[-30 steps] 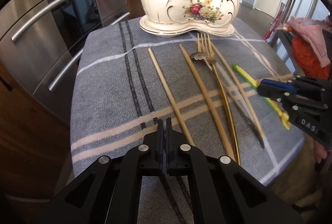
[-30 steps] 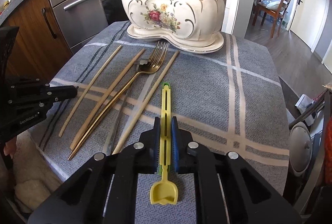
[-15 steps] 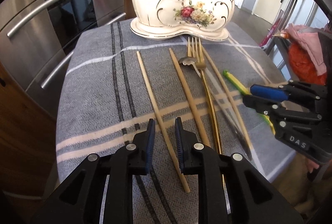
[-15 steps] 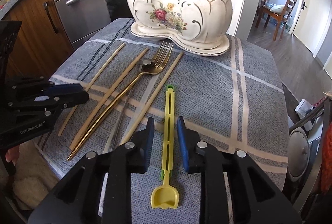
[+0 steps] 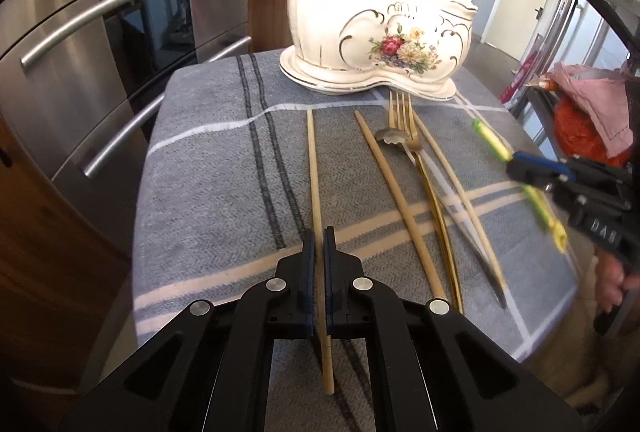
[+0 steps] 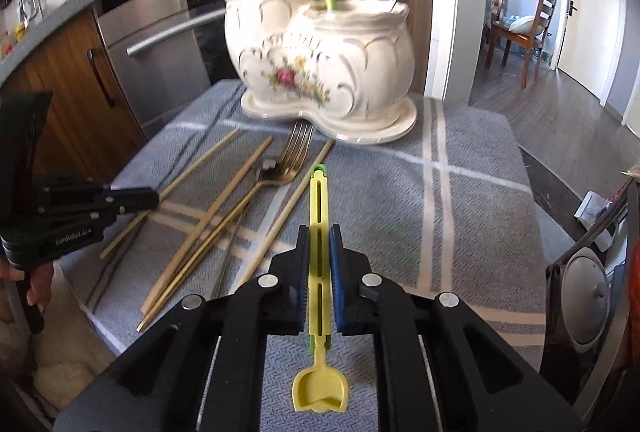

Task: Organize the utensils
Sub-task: 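Insert the chopstick into the taller pot with left tool while right drops the scoop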

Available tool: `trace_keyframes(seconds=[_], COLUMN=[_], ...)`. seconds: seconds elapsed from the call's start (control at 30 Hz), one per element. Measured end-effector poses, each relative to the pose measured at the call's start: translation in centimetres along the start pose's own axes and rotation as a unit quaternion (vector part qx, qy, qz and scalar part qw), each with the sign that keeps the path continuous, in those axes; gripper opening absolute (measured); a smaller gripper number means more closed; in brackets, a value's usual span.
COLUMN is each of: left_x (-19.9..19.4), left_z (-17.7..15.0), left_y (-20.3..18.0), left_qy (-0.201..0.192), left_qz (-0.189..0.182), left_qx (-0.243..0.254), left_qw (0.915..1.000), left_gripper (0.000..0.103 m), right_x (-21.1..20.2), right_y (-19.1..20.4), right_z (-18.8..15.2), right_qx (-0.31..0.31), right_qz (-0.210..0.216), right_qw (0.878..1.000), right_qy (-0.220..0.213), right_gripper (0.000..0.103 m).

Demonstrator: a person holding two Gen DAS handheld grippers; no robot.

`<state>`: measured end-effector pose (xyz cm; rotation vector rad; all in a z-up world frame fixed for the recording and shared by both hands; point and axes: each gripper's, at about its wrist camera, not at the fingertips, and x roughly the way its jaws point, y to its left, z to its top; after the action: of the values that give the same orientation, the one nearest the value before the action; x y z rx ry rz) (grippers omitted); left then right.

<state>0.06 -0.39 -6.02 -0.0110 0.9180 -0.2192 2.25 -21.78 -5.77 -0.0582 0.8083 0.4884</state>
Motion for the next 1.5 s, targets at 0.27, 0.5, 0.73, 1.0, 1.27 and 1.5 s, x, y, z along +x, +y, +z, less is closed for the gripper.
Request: trace_keyframes(seconds=[0.27,0.5,0.73,1.0,1.27,1.5], left_x=[-4.0,-8.4,-8.8,-5.6,-1.9,-0.2], left_z=[0.3,3.2,9.5,16.6,19.1,17.7], left_y=[0.6,-0.6,-2.4,-1.1,-1.4,-0.8], left_qy=[-0.035,-0.145,-0.257,-0.327,-0.357,-0.364], left_qz=[-0.006,-0.055,-0.067,-0.107,-0.070,-0.058], left_qx=[0.024,0.034,0.055,0.004,-0.002,-0.004], left_qw=[0.9991,0.9873,0.9627,0.9390,0.9313,0.9294], left_gripper=[0.004,0.004,0.004,0.004,0.004,0.005], right_x=[-3.9,-6.0,-4.3,-0.7,1.8,3.3], right_y=[-1.0,-2.5,-3.8,-6.2,-5.4,-3.3], right_z=[2.4,7.2,12.1,14.8,15.1,14.5], right_qx=[0.006,0.043,0.067,0.115,0.106,0.032], right_qz=[0.020,0.045,0.064,0.111,0.069,0.015], right_qw=[0.996,0.981,0.964,0.947,0.943,0.951], right_qy=[-0.082,-0.186,-0.250,-0.279,-0.307,-0.307], right_gripper=[0.010,0.010,0.010,0.010,0.010,0.010])
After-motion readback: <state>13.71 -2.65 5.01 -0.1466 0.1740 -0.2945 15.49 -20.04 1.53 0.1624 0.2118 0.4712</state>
